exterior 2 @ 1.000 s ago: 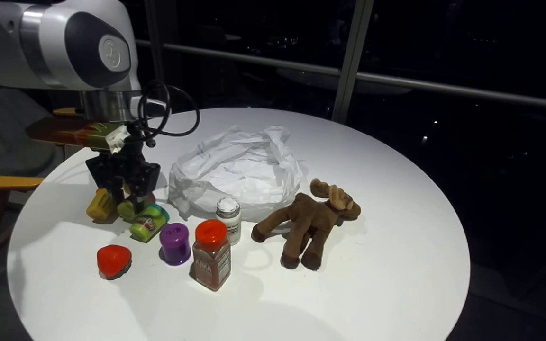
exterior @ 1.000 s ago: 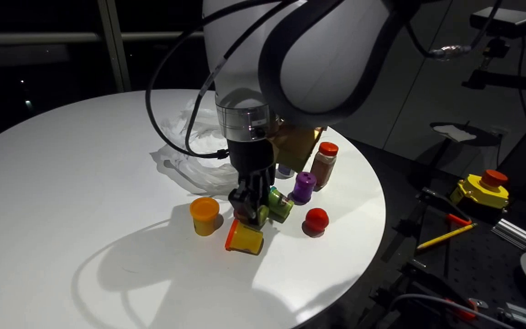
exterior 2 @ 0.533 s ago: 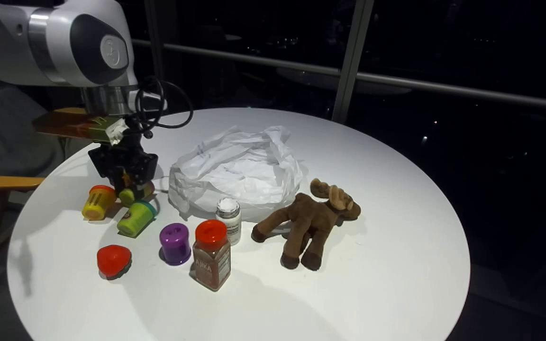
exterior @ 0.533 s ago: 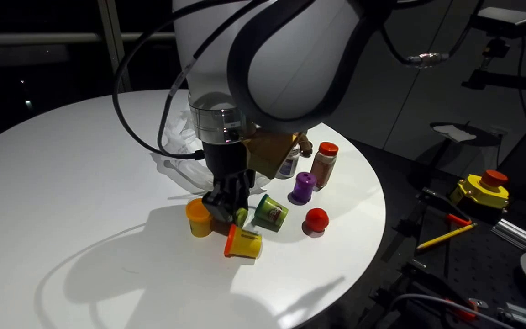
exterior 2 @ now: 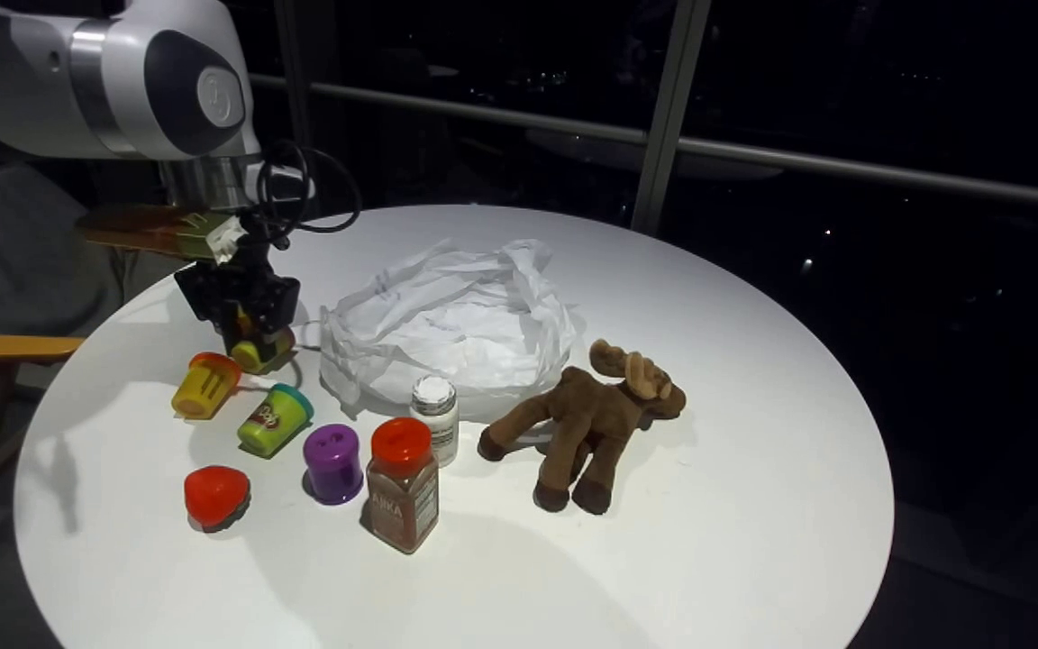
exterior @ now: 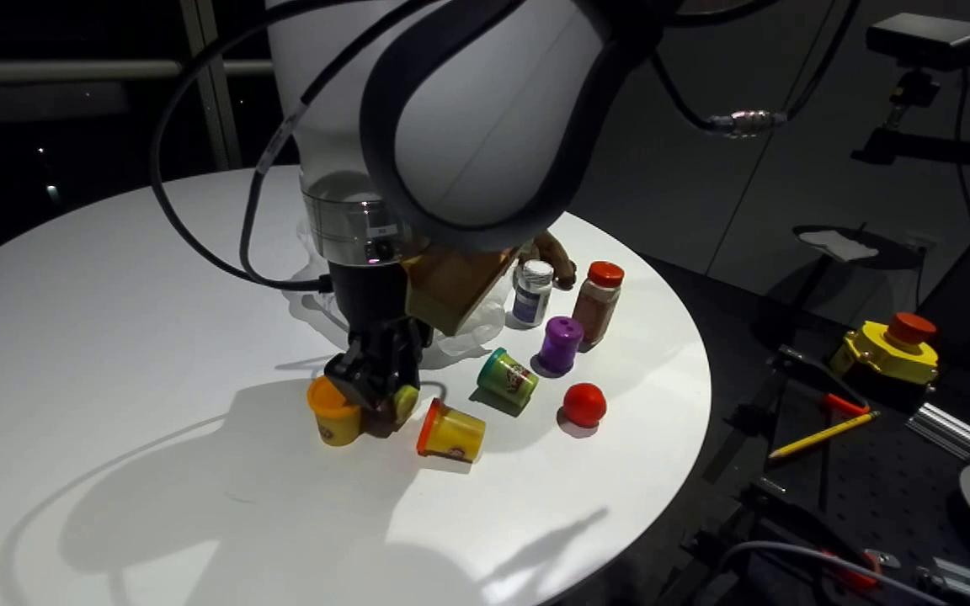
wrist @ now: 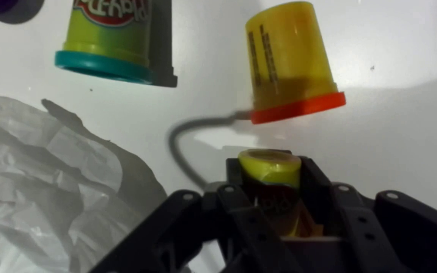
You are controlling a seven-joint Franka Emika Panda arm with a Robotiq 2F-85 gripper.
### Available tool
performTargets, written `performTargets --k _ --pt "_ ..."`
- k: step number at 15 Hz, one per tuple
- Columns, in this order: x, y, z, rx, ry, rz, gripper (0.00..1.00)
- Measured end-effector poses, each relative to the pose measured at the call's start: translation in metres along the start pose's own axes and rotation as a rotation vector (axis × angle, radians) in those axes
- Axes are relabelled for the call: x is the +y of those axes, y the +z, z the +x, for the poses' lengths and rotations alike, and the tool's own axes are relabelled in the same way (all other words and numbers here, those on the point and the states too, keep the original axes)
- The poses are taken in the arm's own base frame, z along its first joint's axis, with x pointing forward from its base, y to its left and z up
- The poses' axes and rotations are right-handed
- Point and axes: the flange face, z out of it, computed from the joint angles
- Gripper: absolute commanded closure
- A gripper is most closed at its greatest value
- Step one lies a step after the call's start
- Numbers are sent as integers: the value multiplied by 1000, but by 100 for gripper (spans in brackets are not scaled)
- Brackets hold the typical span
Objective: Pick up all the objects from plastic bag and put it on the table.
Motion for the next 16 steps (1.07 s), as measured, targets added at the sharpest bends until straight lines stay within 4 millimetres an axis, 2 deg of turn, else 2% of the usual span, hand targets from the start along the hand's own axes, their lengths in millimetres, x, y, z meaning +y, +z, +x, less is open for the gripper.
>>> performTargets --k 1,2,6,10,13,16 --pt "-2 0 3 4 1 1 33" --pt "-5 -1 6 9 1 2 33" --pt "-8 2 15 22 -1 -4 3" --pt "0 -14 29 62 13 -13 0" --pt "18 -42 38 98 41 -24 0" --pt "27 -70 35 65 60 -40 0"
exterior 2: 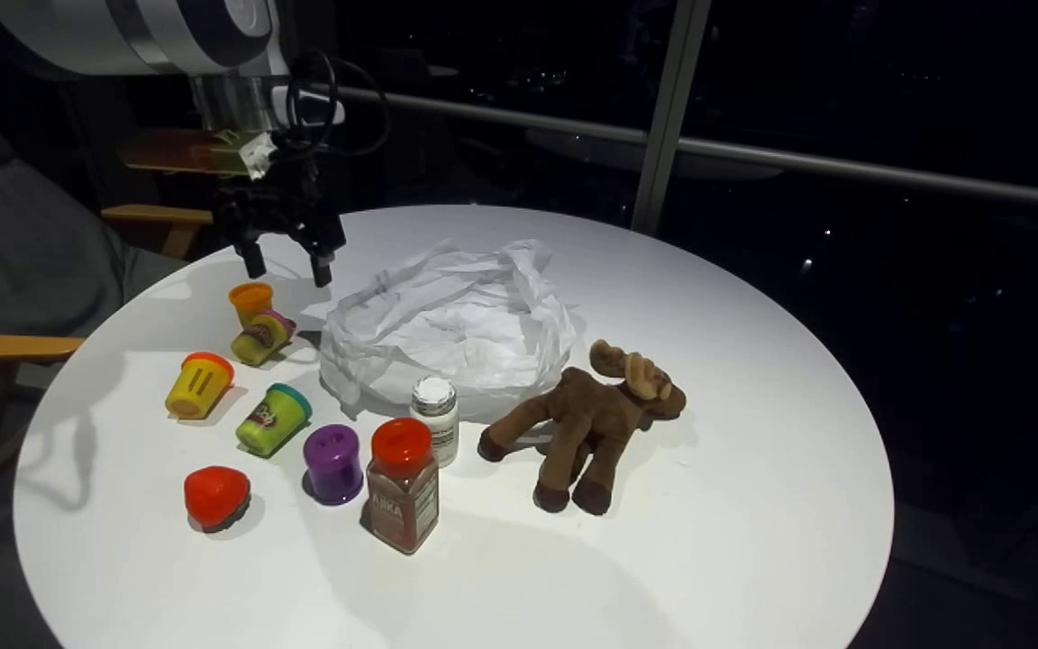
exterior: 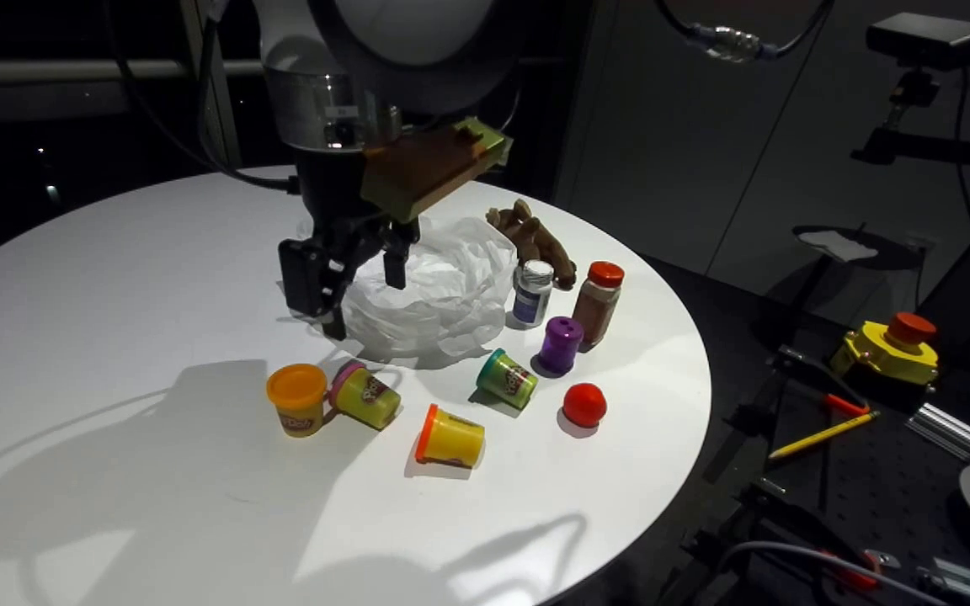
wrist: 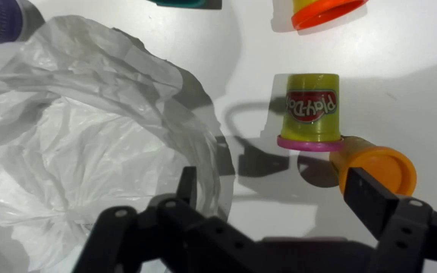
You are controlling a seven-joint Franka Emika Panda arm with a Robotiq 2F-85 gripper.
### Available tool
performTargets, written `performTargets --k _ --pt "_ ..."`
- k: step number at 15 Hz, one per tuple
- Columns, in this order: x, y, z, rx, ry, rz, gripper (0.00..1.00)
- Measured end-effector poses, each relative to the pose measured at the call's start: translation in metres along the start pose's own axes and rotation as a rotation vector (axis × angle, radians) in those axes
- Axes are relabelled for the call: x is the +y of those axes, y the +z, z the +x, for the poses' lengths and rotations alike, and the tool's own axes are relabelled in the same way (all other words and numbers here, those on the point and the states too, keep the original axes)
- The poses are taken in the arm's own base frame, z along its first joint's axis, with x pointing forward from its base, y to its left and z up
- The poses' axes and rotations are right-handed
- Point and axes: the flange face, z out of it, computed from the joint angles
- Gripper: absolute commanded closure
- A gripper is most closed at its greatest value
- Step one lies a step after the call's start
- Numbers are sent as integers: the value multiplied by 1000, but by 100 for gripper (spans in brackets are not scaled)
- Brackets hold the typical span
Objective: Pick up all the objects from plastic bag and put it on the table.
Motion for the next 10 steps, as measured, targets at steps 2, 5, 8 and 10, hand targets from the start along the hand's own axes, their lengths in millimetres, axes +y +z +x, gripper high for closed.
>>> performTargets --k 2,5,8,10 --pt "8 -19 -6 -43 14 -9 0" --pt "23 -46 -24 -103 29 -7 0" --pt "45 -71 -50 -138 20 3 0" --pt "62 -89 -67 -147 5 21 0"
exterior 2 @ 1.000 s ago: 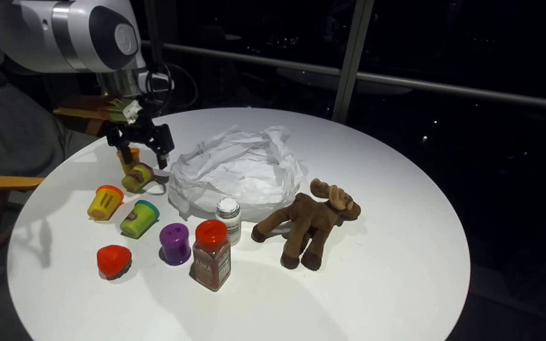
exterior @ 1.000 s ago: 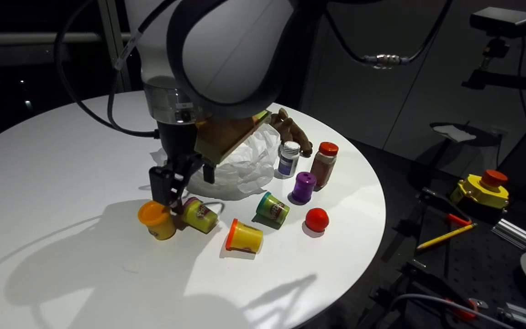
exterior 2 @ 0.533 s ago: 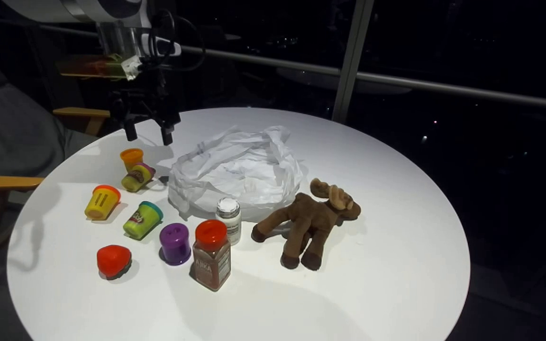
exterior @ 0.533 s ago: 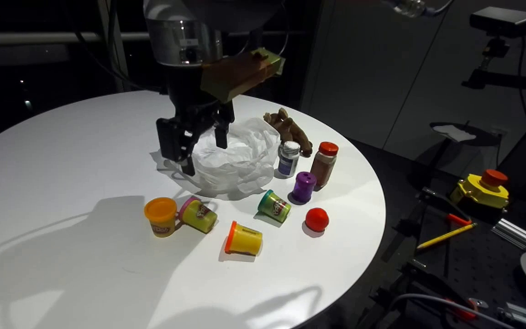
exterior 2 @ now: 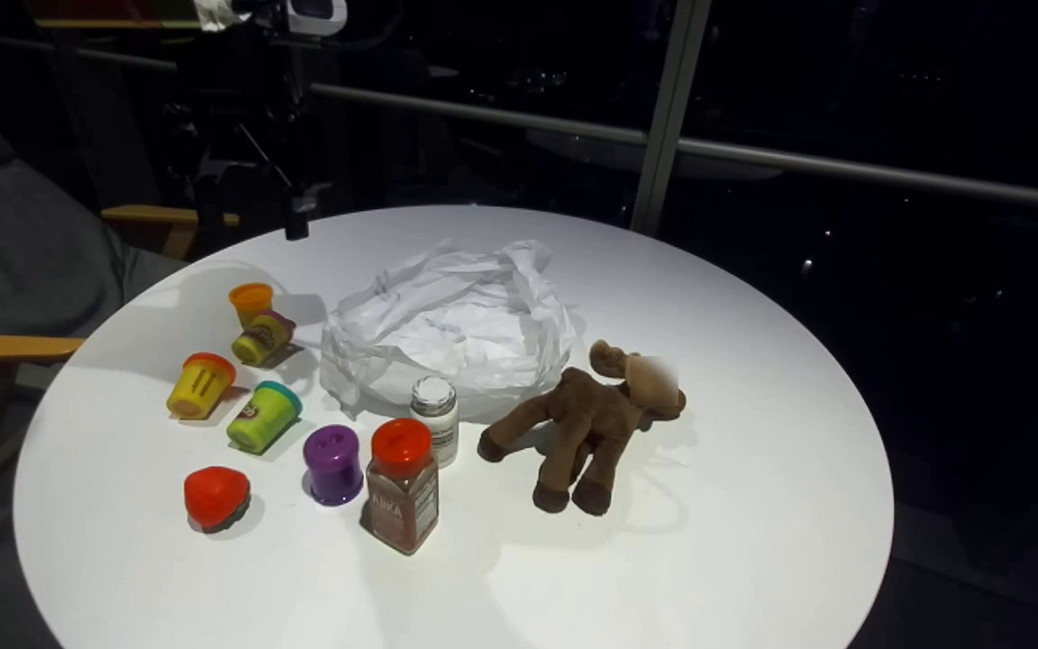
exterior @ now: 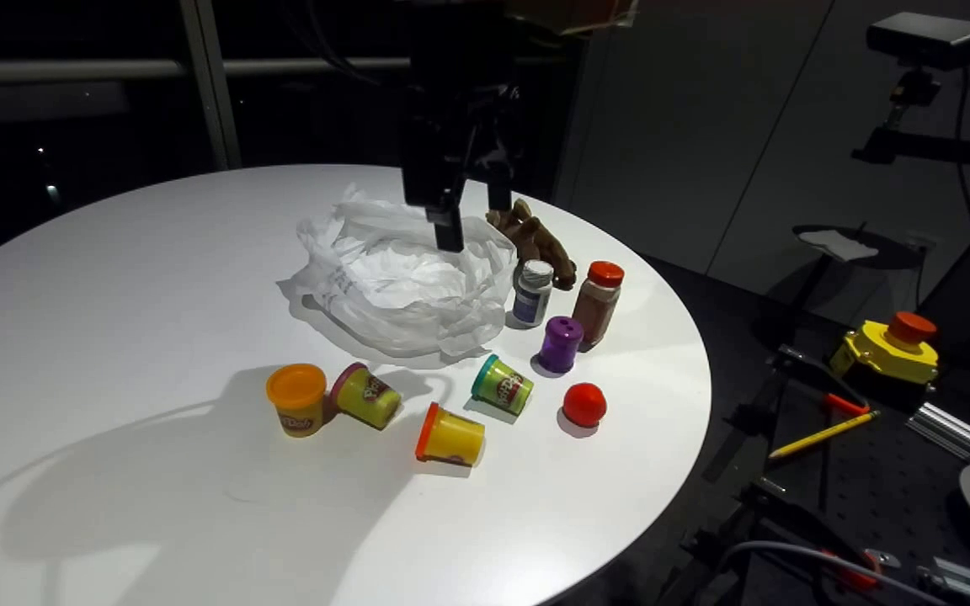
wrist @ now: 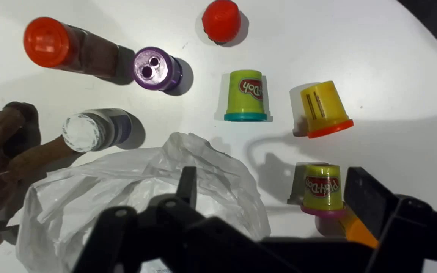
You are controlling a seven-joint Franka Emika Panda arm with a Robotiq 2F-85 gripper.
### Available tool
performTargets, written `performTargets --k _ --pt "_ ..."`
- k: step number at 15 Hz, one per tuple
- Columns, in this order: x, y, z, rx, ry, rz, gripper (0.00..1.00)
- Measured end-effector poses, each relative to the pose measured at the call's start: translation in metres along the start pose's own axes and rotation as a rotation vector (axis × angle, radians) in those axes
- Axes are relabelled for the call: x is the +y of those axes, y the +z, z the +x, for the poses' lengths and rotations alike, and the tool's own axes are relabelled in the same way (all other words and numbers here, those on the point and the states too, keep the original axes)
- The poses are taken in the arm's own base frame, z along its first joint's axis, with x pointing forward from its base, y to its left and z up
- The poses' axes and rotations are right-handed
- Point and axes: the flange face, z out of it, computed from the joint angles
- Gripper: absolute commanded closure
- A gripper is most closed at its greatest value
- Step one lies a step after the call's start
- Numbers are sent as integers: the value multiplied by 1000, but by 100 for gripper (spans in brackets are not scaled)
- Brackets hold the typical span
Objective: Pick up all the objects from plastic bag and put it on the table.
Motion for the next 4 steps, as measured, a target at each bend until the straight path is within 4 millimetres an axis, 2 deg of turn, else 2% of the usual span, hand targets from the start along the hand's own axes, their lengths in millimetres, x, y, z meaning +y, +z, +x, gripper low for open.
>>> performTargets --k 2,4 --pt "15 -14 -16 3 -8 14 0" --pt "16 -13 -16 0 -6 13 0"
